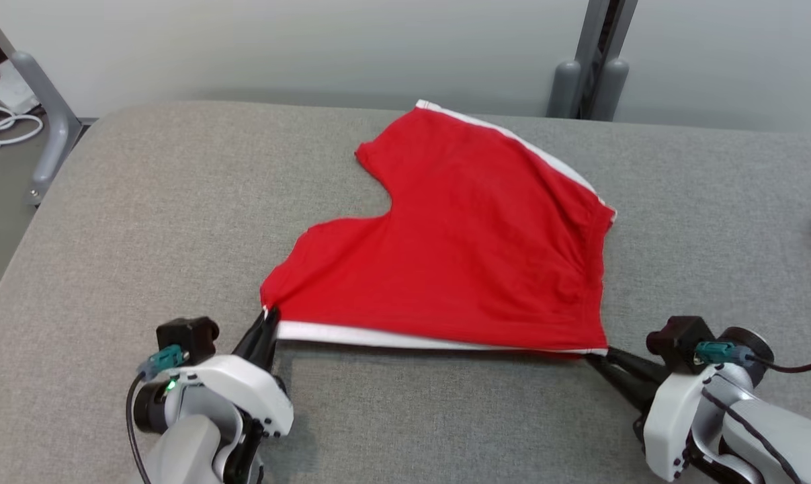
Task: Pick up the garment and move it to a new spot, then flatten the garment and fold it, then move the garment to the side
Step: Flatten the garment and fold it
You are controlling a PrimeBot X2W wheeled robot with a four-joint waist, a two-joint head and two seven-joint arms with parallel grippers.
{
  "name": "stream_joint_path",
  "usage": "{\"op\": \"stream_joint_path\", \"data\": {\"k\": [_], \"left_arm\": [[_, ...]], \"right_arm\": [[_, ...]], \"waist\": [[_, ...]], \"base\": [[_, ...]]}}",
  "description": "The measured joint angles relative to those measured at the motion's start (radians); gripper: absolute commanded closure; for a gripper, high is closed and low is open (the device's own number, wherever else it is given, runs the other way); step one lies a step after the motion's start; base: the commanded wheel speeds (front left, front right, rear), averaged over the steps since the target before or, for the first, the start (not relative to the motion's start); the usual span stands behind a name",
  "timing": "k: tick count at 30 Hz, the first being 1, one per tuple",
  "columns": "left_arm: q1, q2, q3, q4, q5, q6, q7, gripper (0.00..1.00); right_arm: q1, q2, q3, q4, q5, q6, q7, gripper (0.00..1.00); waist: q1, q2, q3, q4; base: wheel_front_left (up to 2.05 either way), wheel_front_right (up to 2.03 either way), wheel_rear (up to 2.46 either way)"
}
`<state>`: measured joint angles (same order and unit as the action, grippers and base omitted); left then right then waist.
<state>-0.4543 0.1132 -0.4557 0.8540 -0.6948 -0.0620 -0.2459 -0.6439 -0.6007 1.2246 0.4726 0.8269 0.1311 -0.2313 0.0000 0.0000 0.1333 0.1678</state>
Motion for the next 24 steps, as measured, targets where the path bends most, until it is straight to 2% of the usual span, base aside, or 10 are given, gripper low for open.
{"op": "stream_joint_path", "data": {"k": [7,14,24], "left_arm": [[0.091,0.044,-0.020,-0.080,0.001,0.002,0.046,1.00],[0.193,0.077,-0.009,-0.222,-0.023,0.039,0.075,1.00],[0.289,0.111,0.014,-0.397,-0.045,0.095,0.084,1.00]], "right_arm": [[0.030,-0.079,0.041,-0.141,0.050,0.000,0.077,1.00],[0.100,-0.156,0.048,-0.263,0.090,0.000,0.139,1.00],[0.154,-0.176,0.022,-0.308,0.094,0.000,0.133,1.00]], "waist": [[0.0000,0.0001,-0.025,0.000],[0.0000,0.0000,-0.028,0.011],[0.0000,0.0000,-0.052,0.014]], "base": [[0.00,0.00,0.00],[0.00,0.00,0.00],[0.00,0.00,0.00]]}}
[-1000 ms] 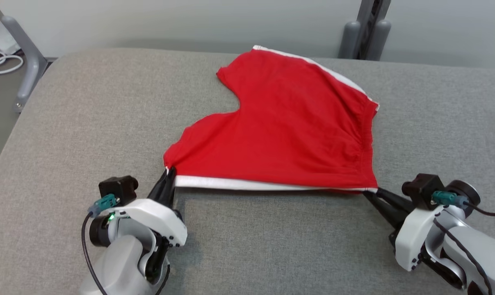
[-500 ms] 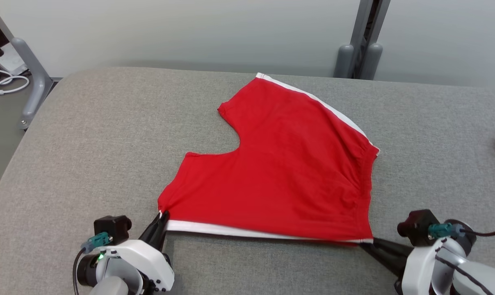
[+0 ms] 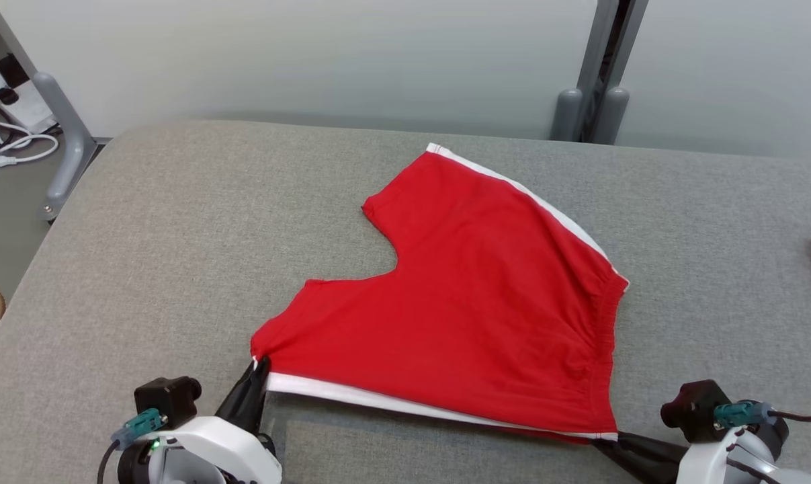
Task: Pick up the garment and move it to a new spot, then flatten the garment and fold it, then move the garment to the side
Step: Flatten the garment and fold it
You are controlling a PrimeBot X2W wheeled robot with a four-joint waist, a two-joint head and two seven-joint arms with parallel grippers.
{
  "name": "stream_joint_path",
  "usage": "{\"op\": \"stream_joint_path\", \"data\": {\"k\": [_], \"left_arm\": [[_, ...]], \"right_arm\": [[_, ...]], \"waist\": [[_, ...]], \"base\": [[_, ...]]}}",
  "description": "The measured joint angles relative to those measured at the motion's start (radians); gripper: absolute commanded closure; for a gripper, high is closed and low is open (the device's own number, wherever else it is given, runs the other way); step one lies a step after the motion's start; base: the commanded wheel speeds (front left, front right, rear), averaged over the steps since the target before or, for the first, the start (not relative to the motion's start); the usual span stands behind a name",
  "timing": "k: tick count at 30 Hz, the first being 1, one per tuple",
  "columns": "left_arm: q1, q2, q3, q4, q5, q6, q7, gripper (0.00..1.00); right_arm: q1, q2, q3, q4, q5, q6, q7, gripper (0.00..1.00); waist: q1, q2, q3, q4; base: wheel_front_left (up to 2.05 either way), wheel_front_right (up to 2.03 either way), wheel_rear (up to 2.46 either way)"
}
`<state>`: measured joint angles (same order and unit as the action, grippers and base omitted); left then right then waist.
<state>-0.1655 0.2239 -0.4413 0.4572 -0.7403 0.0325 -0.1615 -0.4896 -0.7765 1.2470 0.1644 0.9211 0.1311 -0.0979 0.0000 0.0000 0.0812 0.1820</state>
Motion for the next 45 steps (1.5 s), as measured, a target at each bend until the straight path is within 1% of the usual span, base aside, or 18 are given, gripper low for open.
{"op": "stream_joint_path", "data": {"k": [5,8,12,17,18,19,21,22,23,24,25,26,27,30,36,40,45], "left_arm": [[0.027,0.024,0.011,-0.069,0.000,0.029,0.004,1.00],[0.029,0.041,0.030,-0.121,-0.004,0.044,0.009,1.00],[-0.004,0.052,0.055,-0.175,-0.017,0.060,0.023,1.00],[-0.080,0.079,0.077,-0.221,-0.017,0.078,0.057,1.00],[-0.080,0.079,0.077,-0.221,-0.017,0.078,0.057,1.00],[-0.122,0.086,0.083,-0.229,-0.017,0.085,0.074,1.00],[-0.168,0.101,0.093,-0.228,-0.017,0.086,0.094,1.00],[-0.168,0.101,0.093,-0.228,-0.017,0.086,0.094,1.00],[-0.219,0.117,0.101,-0.221,-0.017,0.086,0.115,1.00],[-0.219,0.117,0.101,-0.221,-0.017,0.086,0.115,1.00],[-0.274,0.131,0.107,-0.206,-0.017,0.086,0.144,1.00],[-0.274,0.131,0.107,-0.206,-0.017,0.086,0.144,1.00],[-0.327,0.149,0.105,-0.185,-0.016,0.081,0.179,1.00],[-0.400,0.174,0.100,-0.144,-0.016,0.072,0.239,1.00],[-0.534,0.227,0.065,-0.059,0.013,0.054,0.357,1.00],[-0.608,0.240,0.040,0.003,0.025,0.046,0.431,1.00],[-0.693,0.252,0.016,0.074,0.045,0.032,0.489,1.00]], "right_arm": [[0.015,0.004,-0.003,-0.031,0.000,0.000,-0.001,1.00],[0.018,0.002,-0.030,-0.054,0.005,0.000,-0.009,1.00],[0.005,0.011,-0.077,-0.073,0.015,0.000,-0.016,1.00],[-0.026,0.051,-0.149,-0.087,0.040,0.000,-0.021,1.00],[-0.026,0.051,-0.149,-0.087,0.040,0.000,-0.021,1.00],[-0.040,0.075,-0.179,-0.086,0.049,0.000,-0.025,1.00],[-0.055,0.107,-0.207,-0.083,0.059,0.000,-0.026,1.00],[-0.055,0.107,-0.207,-0.083,0.059,0.000,-0.026,1.00],[-0.077,0.139,-0.230,-0.074,0.059,0.000,-0.026,1.00],[-0.077,0.139,-0.230,-0.074,0.059,0.000,-0.026,1.00],[-0.099,0.174,-0.253,-0.056,0.059,0.000,-0.024,1.00],[-0.099,0.174,-0.253,-0.056,0.059,0.000,-0.024,1.00],[-0.115,0.212,-0.274,-0.036,0.060,0.000,-0.024,1.00],[-0.144,0.267,-0.296,0.003,0.057,0.000,-0.014,1.00],[-0.195,0.379,-0.326,0.082,0.050,0.000,-0.001,1.00],[-0.226,0.431,-0.327,0.130,0.052,0.000,0.007,1.00],[-0.262,0.486,-0.301,0.163,0.061,0.000,0.003,1.00]], "waist": [[0.0000,0.0000,-0.021,-0.014],[0.0000,0.0000,-0.012,-0.025],[0.0000,0.0001,0.008,-0.043],[0.0000,0.0000,0.048,-0.073],[0.0000,0.0000,0.048,-0.073],[0.0000,0.0000,0.068,-0.088],[0.0000,0.0001,0.090,-0.105],[0.0000,0.0001,0.090,-0.105],[0.0000,0.0000,0.113,-0.125],[0.0000,0.0000,0.113,-0.125],[0.0000,0.0000,0.135,-0.148],[0.0000,0.0000,0.135,-0.148],[0.0000,0.0001,0.158,-0.172],[0.0000,0.0000,0.190,-0.212],[0.0000,0.0000,0.254,-0.294],[0.0000,0.0000,0.295,-0.343],[0.0000,0.0000,0.339,-0.399]], "base": [[0.00,0.00,0.00],[0.00,0.00,0.00],[0.00,0.00,0.00],[0.00,0.00,0.00],[0.00,0.00,0.00],[0.00,0.00,0.00],[0.00,0.00,0.00],[0.00,0.00,0.00],[0.00,0.00,0.00],[0.00,0.00,0.00],[0.00,0.00,0.00],[0.00,0.00,0.00],[0.00,0.00,0.00],[0.00,0.00,0.00],[0.00,0.00,0.00],[0.00,0.00,0.00],[0.00,0.00,0.00]]}}
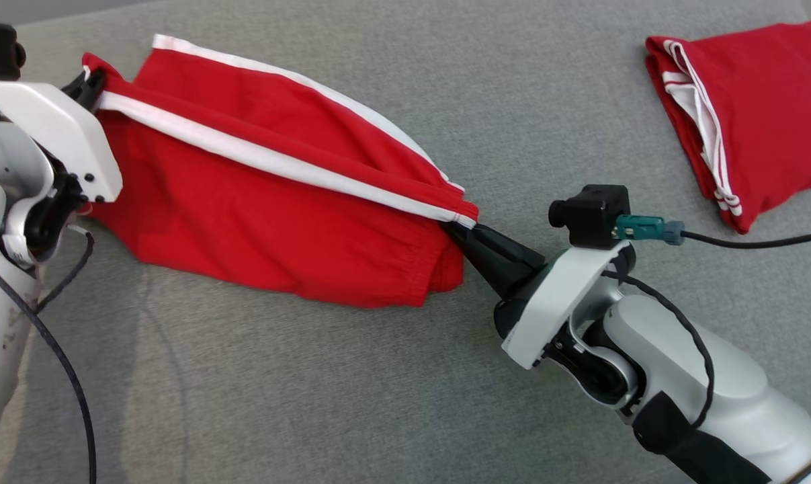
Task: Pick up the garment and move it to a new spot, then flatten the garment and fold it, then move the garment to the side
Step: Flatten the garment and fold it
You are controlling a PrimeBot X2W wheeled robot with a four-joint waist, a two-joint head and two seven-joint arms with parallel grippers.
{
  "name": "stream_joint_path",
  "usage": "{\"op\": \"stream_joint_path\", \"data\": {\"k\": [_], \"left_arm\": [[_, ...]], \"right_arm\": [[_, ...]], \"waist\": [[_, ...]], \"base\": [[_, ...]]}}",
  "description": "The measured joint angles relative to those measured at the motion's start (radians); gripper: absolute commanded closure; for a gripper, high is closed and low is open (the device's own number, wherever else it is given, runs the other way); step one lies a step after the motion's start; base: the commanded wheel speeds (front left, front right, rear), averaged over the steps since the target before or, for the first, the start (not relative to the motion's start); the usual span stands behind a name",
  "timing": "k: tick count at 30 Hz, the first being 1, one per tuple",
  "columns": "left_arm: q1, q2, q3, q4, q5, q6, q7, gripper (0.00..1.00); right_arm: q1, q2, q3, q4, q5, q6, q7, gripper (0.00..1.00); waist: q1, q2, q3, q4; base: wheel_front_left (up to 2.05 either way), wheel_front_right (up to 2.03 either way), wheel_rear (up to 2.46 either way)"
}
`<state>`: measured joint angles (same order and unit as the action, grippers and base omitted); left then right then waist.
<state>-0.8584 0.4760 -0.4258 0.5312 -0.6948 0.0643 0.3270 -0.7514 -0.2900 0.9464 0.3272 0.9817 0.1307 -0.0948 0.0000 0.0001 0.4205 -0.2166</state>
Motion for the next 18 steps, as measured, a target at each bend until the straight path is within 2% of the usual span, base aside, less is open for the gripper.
{"op": "stream_joint_path", "data": {"k": [9,18], "left_arm": [[-0.127,0.009,-0.035,0.094,0.036,-0.015,0.050,1.00],[-0.228,-0.001,-0.073,0.196,0.089,-0.009,0.050,1.00]], "right_arm": [[-0.072,0.054,0.029,0.047,0.045,0.000,-0.029,1.00],[-0.128,0.086,0.052,0.086,0.086,0.000,-0.063,1.00]], "waist": [[0.0000,0.0000,0.061,-0.074],[0.0000,0.0000,0.113,-0.116]], "base": [[0.00,0.00,0.00],[0.00,0.00,0.00]]}}
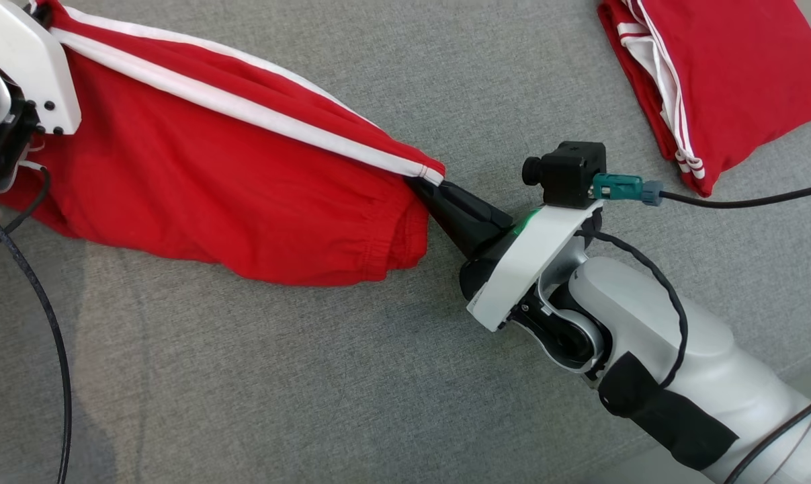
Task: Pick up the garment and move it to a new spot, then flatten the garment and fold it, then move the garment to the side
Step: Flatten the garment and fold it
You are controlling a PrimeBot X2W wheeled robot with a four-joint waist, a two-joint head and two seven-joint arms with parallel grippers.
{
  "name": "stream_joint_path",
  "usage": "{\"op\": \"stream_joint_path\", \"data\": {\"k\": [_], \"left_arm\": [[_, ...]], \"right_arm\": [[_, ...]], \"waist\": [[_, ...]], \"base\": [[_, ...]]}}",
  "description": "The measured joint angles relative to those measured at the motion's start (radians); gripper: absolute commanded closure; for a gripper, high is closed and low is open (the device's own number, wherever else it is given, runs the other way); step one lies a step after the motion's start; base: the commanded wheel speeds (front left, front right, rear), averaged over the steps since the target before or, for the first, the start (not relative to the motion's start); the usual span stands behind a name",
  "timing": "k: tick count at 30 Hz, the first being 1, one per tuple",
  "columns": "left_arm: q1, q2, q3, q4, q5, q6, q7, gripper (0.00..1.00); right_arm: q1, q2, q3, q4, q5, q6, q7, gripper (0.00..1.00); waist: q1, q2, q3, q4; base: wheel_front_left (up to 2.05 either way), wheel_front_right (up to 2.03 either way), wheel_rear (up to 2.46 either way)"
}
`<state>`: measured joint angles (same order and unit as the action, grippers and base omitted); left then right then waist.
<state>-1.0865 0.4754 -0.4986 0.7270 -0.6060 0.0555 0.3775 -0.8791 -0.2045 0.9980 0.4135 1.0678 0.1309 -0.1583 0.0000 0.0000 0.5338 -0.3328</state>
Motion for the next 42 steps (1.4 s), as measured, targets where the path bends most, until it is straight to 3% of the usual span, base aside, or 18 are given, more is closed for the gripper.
{"op": "stream_joint_path", "data": {"k": [7,8,9,10,11,22,30,34,42], "left_arm": [[-0.033,-0.015,-0.021,0.083,0.023,0.010,-0.021,1.00],[-0.034,-0.018,-0.025,0.092,0.024,0.008,-0.028,1.00],[-0.037,-0.021,-0.028,0.101,0.025,0.007,-0.032,0.62],[-0.041,-0.026,-0.032,0.109,0.028,0.007,-0.040,0.13],[-0.044,-0.030,-0.035,0.119,0.033,0.007,-0.047,0.00],[-0.041,-0.083,0.013,0.205,-0.010,0.016,-0.235,0.00],[-0.001,-0.115,0.031,0.234,-0.032,-0.004,-0.367,0.00],[0.037,-0.131,0.042,0.212,-0.044,-0.026,-0.471,0.00],[0.185,-0.160,0.082,0.067,-0.065,-0.040,-0.628,0.00]], "right_arm": [[-0.028,0.023,0.017,0.032,0.030,0.000,-0.032,1.00],[-0.032,0.027,0.018,0.039,0.034,0.000,-0.041,0.82],[-0.033,0.030,0.015,0.047,0.038,0.000,-0.047,0.00],[-0.033,0.032,0.017,0.053,0.044,0.000,-0.051,0.00],[-0.033,0.033,0.019,0.057,0.045,0.000,-0.055,0.00],[-0.015,0.017,0.032,0.102,0.068,0.000,-0.086,0.00],[0.015,-0.060,0.000,0.136,0.028,0.000,-0.098,0.00],[0.035,-0.106,-0.082,0.133,-0.097,0.000,-0.100,0.00],[0.242,-0.128,-0.468,-0.026,-0.517,0.000,-0.104,0.00]], "waist": [[0.0001,0.0000,0.024,-0.017],[0.0000,0.0000,0.025,-0.017],[0.0000,0.0000,0.025,-0.016],[0.0000,-0.0001,0.024,-0.014],[0.0000,0.0000,0.022,-0.011],[0.0000,-0.0001,-0.042,0.025],[0.0000,0.0000,-0.128,0.065],[0.0000,0.0000,-0.180,0.091],[0.0000,0.0000,-0.284,0.172]], "base": [[0.00,0.00,0.00],[0.00,0.00,0.00],[0.00,0.00,0.00],[0.00,0.00,0.00],[0.00,0.00,0.00],[0.00,0.00,0.00],[0.00,0.00,0.00],[0.00,0.00,0.00],[0.00,0.00,0.00]]}}
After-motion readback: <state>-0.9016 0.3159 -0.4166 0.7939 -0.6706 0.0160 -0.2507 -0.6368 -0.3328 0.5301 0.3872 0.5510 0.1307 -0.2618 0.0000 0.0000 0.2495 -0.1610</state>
